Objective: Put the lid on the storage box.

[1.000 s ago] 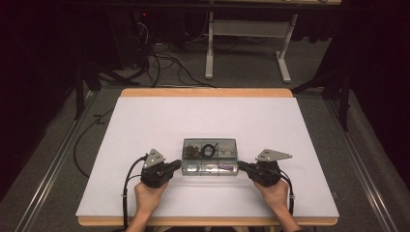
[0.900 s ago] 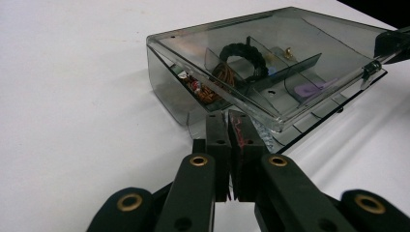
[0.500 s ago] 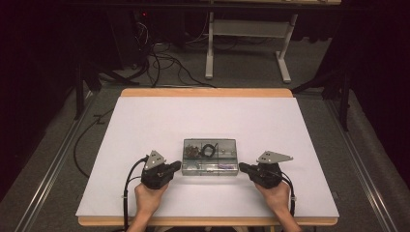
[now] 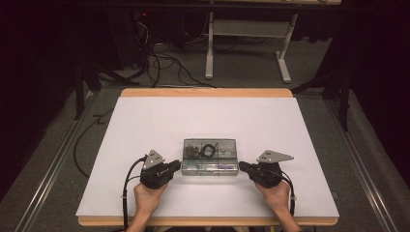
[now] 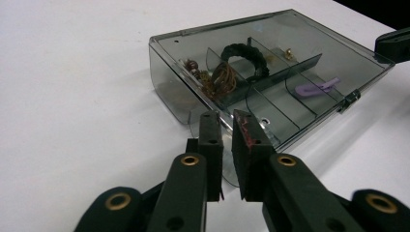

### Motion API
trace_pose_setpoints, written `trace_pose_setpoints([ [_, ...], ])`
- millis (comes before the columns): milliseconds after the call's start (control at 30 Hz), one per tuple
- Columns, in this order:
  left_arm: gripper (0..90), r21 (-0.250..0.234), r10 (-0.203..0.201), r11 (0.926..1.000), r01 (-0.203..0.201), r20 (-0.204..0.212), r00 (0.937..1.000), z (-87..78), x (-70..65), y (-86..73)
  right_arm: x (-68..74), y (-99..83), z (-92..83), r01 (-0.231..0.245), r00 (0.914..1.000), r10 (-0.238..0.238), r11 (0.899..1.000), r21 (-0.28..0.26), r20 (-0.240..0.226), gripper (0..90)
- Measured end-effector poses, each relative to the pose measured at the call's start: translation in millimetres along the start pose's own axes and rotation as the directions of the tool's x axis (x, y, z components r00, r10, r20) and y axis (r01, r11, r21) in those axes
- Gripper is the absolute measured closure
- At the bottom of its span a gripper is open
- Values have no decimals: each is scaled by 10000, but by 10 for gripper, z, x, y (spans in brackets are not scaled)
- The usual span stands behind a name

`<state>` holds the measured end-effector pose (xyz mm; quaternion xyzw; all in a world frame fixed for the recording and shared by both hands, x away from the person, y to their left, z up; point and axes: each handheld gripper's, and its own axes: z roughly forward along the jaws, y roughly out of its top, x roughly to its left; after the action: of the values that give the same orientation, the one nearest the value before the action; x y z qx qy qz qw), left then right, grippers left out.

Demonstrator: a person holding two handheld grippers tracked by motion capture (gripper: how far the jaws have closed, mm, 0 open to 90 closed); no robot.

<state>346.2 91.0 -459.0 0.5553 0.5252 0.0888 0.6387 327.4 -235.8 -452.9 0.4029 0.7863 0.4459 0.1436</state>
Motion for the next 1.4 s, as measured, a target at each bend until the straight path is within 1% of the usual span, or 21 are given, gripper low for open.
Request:
trace_pose_setpoints([
  [67, 780, -68, -23, 10000, 23, -2, 10000, -12, 11, 25, -10, 7, -13, 21, 10000, -21, 10000, -40, 43, 855],
  [200, 719, -187, -39, 9998, 38, -66, 10000, -46, 53, 81, -49, 15, -52, -95, 9998, 98, 9998, -182, 198, 823],
  [333, 682, -328, -131, 9994, 124, -219, 9997, -71, 106, 134, -92, 6, -86, -239, 9990, 249, 9994, -259, 382, 805],
  [467, 652, -421, -115, 9991, 98, -416, 9991, -88, 160, 176, -137, -8, -116, -404, 9975, 421, 9987, -313, 559, 788],
  [533, 642, -454, -122, 9989, 98, -531, 9985, -94, 190, 195, -154, -13, -127, -468, 9969, 486, 9984, -310, 613, 781],
  [567, 633, -528, -194, 9985, 165, -552, 9983, -90, 198, 201, -166, -16, -132, -500, 9965, 520, 9982, -325, 655, 774],
  [667, 621, -483, -150, 9988, 115, -714, 9973, -93, 245, 216, -192, -21, -147, -559, 9954, 584, 9978, -344, 763, 763],
  [767, 608, -518, -190, 9985, 148, -822, 9964, -91, 274, 230, -221, -26, -164, -651, 9939, 681, 9972, -368, 863, 758],
  [800, 601, -493, -138, 9987, 97, -837, 9964, -92, 282, 232, -236, -29, -172, -690, 9932, 722, 9969, -370, 912, 756],
  [933, 583, -555, -206, 9983, 152, -974, 9950, -88, 321, 250, -271, -40, -186, -808, 9913, 840, 9961, -357, 1017, 748],
  [967, 580, -500, -168, 9987, 117, -1019, 9947, -90, 334, 253, -278, -44, -186, -824, 9910, 858, 9959, -370, 1029, 747],
  [1067, 574, -517, -235, 9985, 178, -1121, 9934, -79, 365, 258, -314, -59, -193, -929, 9887, 961, 9951, -325, 1149, 745],
  [1133, 570, -461, -172, 9989, 118, -1188, 9928, -74, 385, 259, -327, -63, -199, -975, 9877, 1005, 9948, -309, 1199, 744],
  [1200, 565, -503, -288, 9985, 226, -1259, 9916, -62, 404, 264, -347, -67, -207, -1006, 9866, 1034, 9945, -288, 1261, 744],
  [1233, 563, -467, -254, 9987, 195, -1290, 9913, -59, 418, 264, -363, -70, -207, -972, 9865, 1004, 9948, -309, 1293, 743],
  [1400, 554, -413, -281, 9989, 223, -1459, 9889, -34, 466, 253, -405, -85, -204, -1100, 9837, 1121, 9937, -222, 1404, 734],
])
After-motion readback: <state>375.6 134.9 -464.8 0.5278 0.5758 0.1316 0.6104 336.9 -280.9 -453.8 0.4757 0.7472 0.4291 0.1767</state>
